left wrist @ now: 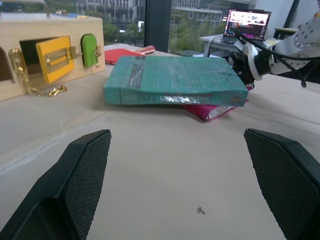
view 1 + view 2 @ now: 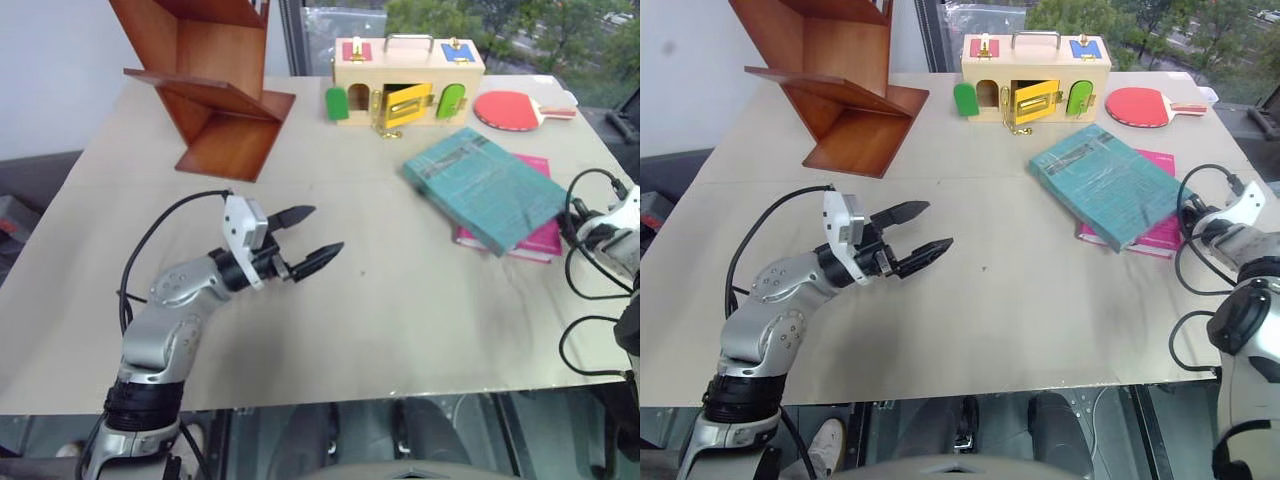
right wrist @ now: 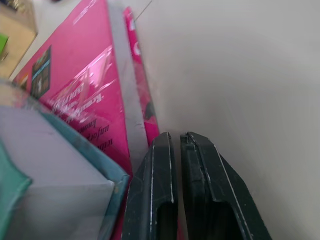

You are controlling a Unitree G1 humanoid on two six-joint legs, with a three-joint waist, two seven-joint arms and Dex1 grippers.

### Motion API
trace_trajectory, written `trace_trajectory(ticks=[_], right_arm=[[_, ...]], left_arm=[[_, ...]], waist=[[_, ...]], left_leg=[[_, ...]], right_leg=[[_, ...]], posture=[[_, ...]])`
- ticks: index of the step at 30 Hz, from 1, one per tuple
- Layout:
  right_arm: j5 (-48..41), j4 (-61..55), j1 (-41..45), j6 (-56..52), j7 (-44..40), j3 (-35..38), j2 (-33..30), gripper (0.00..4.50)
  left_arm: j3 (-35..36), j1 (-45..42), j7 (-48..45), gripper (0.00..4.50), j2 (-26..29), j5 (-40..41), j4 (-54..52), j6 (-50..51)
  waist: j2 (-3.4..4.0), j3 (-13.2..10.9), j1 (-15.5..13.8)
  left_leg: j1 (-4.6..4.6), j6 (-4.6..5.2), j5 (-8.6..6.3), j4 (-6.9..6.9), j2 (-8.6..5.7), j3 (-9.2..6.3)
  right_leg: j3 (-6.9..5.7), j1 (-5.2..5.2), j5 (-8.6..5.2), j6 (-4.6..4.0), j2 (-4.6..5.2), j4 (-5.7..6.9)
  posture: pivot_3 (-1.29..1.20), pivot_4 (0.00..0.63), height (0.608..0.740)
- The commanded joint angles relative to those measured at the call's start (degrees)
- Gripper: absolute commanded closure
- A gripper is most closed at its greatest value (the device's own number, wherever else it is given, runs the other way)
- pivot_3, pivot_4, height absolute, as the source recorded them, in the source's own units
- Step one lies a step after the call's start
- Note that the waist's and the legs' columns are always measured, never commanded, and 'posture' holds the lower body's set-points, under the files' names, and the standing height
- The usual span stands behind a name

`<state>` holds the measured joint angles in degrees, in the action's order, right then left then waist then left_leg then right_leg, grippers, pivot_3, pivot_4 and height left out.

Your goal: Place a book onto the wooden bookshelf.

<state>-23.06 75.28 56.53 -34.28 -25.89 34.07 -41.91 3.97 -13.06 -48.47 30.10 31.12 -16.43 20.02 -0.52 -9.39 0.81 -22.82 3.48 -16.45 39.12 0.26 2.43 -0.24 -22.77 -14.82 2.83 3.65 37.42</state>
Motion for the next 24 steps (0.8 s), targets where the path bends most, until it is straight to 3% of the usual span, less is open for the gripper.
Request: trace_trajectory(ticks=[1,9,15,21,24], right_arm=[[0.73,-2.02,-0.98,-2.84,-8.88,-2.96,0.75,4.15],[0.33,-6.35,-3.14,-7.22,-18.94,-6.85,3.55,4.15],[-1.53,-18.42,-9.45,-14.59,-22.13,-8.86,3.58,4.15],[-11.22,-65.82,-35.62,-30.45,-23.56,-8.74,-1.21,4.15],[-18.57,-82.42,-39.45,-36.50,-21.24,-4.10,-1.36,4.15]], left_arm=[[1.47,0.58,0.12,0.00,0.82,0.90,-2.89,-0.15],[0.98,-0.04,-0.52,0.00,1.02,0.87,-2.05,-0.28],[0.93,-0.55,-0.53,0.00,0.86,0.68,-1.55,-0.37],[0.53,0.09,-0.26,0.00,0.17,0.29,-1.42,-0.85],[0.25,-0.33,-0.33,0.00,-0.15,0.11,-0.80,-1.02]], waist=[[0.00,0.00,0.13],[-0.01,0.00,0.40],[-0.02,0.01,0.18],[0.10,0.08,-1.71],[0.16,0.08,-1.32]], left_leg=[[0.02,0.00,0.00,0.00,0.01,0.01],[0.09,0.00,0.00,0.01,0.05,0.04],[0.10,-0.01,0.00,0.04,0.08,0.02],[-0.19,0.00,-0.01,0.02,0.03,-0.34],[-0.29,0.01,-0.02,0.08,-0.02,-0.35]], right_leg=[[0.01,0.00,0.00,0.00,-0.01,0.01],[0.06,0.00,0.00,0.00,0.03,0.10],[0.05,0.00,0.00,0.00,0.15,0.16],[-0.26,-0.06,-0.01,-0.01,0.31,-0.01],[-0.24,-0.15,0.00,0.01,0.38,0.00]], posture=[[0.00,0.150,0.740],[0.00,0.150,0.740],[0.00,0.150,0.740],[0.00,0.150,0.740],[0.00,0.150,0.740]])
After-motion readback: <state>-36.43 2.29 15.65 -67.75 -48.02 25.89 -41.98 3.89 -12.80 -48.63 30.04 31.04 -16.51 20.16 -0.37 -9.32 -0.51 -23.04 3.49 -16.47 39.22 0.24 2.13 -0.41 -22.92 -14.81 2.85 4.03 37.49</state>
